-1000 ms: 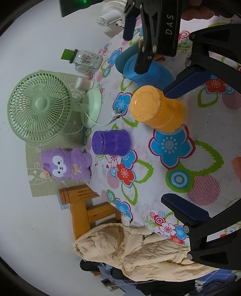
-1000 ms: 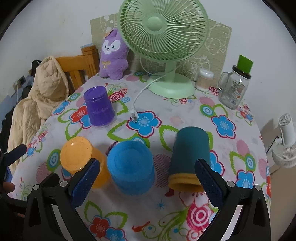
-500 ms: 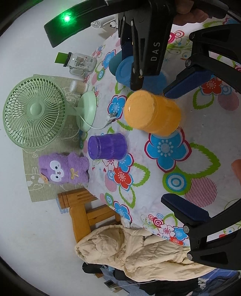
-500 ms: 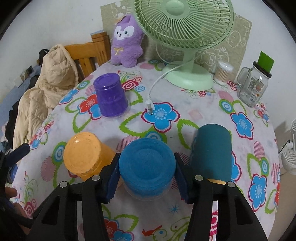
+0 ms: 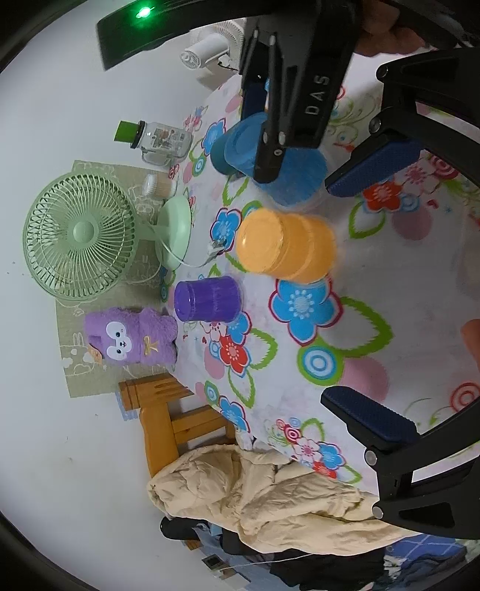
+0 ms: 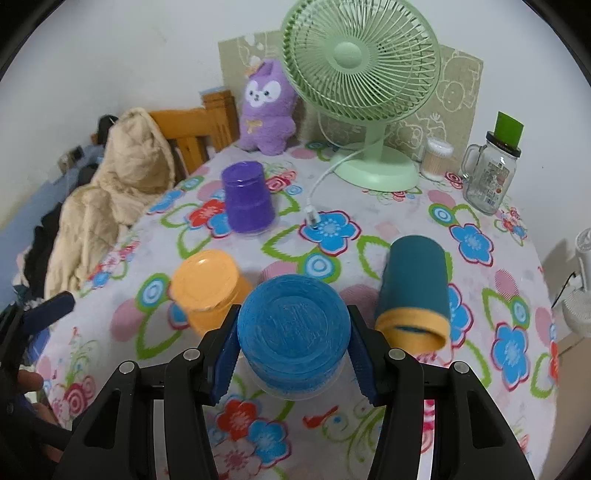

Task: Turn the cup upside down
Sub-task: 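Lift the blue cup with the right gripper and rotate it mouth-up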

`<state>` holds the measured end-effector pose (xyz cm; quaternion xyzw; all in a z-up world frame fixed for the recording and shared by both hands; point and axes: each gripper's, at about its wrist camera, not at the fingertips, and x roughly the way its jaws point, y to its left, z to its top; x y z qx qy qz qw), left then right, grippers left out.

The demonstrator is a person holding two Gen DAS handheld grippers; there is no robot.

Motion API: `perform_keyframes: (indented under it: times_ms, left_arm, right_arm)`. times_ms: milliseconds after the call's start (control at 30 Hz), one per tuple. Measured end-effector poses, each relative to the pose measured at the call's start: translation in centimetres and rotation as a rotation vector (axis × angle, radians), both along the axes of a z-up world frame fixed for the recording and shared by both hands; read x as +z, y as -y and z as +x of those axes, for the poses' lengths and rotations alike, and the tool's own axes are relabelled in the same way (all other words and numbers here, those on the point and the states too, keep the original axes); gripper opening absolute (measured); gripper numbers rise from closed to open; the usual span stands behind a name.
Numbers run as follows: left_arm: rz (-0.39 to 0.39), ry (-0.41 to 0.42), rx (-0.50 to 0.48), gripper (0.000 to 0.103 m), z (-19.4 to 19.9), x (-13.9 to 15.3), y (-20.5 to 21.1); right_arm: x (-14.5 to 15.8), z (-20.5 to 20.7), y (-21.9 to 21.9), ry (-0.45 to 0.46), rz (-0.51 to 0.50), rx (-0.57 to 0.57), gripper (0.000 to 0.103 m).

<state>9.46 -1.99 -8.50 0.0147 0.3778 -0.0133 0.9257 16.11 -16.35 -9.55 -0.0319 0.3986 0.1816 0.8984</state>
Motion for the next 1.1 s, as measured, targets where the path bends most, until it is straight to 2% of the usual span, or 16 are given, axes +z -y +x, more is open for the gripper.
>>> perform_keyframes:
  times_ms: [200, 333, 467, 733, 900, 1100]
  left_arm:
    - [-0.001, -0.001, -0.016, 0.103, -2.4, 0.4, 0.9]
    - [0.001, 0.005, -0.022, 0.103, -3.8, 0.7, 1.5]
    - [0.0, 0.009, -0.023, 0.103, -4.3, 1.1, 1.7]
    - [0.006, 0.017, -0.043, 0.103, -5.5, 1.4, 2.6]
    - [0.018, 0.018, -0.058, 0.103, -6.4, 1.8, 3.0]
    - [0.013, 0.054, -0.019, 0.103, -8.1, 3.3, 1.9]
  right_arm:
    - [-1.8, -2.4, 2.4, 0.023, 0.109, -0.046, 0.057]
    - [-2.5, -4.8, 4.5, 0.074, 0.156, -0.074, 0.057]
    - [-2.8, -7.1, 5.9, 0.105, 0.157, -0.085, 0.057]
    - [-3.5, -10.5, 6.8, 0.081, 0.132, -0.087, 0.057]
    - [-3.4, -11.0, 6.1, 0.09, 0.136, -0.106, 0.057]
    - [-3.3, -11.4, 3.5, 0.128, 0.094, -0.113, 0.057]
